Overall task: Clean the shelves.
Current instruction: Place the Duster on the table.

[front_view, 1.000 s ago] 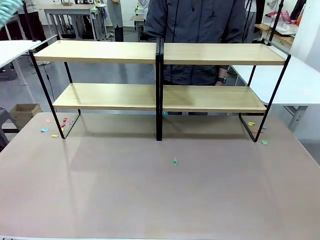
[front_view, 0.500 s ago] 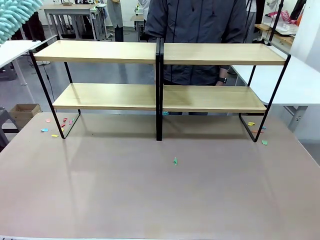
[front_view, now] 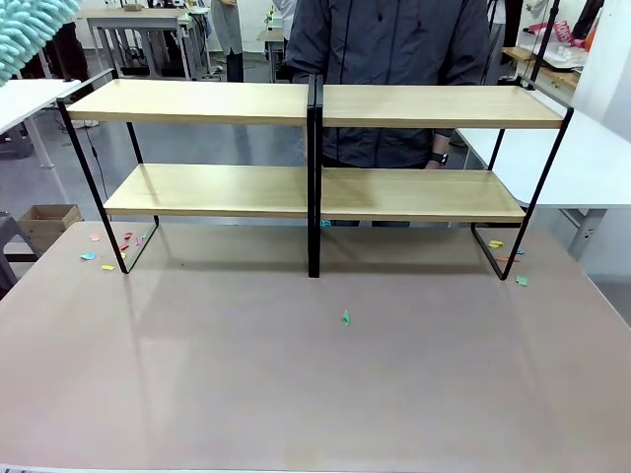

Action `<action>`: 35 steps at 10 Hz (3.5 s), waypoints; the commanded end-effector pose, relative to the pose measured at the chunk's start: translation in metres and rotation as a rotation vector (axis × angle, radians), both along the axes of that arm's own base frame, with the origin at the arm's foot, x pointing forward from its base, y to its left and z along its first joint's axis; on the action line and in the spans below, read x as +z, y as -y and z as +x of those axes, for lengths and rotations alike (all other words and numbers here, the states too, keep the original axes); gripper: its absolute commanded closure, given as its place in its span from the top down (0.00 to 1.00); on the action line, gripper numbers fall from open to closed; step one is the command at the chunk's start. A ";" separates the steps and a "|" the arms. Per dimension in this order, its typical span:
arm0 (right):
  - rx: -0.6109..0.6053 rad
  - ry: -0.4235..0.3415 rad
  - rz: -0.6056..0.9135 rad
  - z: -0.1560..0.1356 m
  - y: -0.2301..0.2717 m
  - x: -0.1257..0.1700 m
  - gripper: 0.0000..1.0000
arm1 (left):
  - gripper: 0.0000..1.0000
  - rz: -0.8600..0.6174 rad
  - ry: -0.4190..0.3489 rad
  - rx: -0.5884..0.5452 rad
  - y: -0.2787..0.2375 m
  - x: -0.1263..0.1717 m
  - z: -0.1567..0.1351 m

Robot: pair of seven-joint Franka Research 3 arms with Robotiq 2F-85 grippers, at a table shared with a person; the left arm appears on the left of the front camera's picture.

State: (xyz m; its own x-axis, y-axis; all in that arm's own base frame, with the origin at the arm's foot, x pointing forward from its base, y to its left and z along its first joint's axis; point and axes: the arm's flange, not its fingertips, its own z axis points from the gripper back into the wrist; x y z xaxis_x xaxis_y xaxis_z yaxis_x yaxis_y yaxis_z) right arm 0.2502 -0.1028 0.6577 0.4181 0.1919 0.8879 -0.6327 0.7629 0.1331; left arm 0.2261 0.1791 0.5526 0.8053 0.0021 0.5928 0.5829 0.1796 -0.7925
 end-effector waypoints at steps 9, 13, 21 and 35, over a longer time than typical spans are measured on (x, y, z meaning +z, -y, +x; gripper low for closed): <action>0.157 -0.834 0.177 0.028 -0.138 -0.215 1.00 | 0.12 0.500 -0.113 -0.779 0.166 -0.120 0.106; 0.110 -0.906 0.185 0.090 -0.120 -0.214 1.00 | 0.12 0.565 -0.166 -0.803 0.207 -0.168 0.159; 0.110 -0.906 0.185 0.090 -0.120 -0.214 1.00 | 1.00 0.728 -0.234 -0.690 0.193 -0.166 0.188; 0.111 -0.901 0.661 0.082 -0.082 -0.163 1.00 | 1.00 -0.446 -0.147 -0.235 0.088 -0.139 0.130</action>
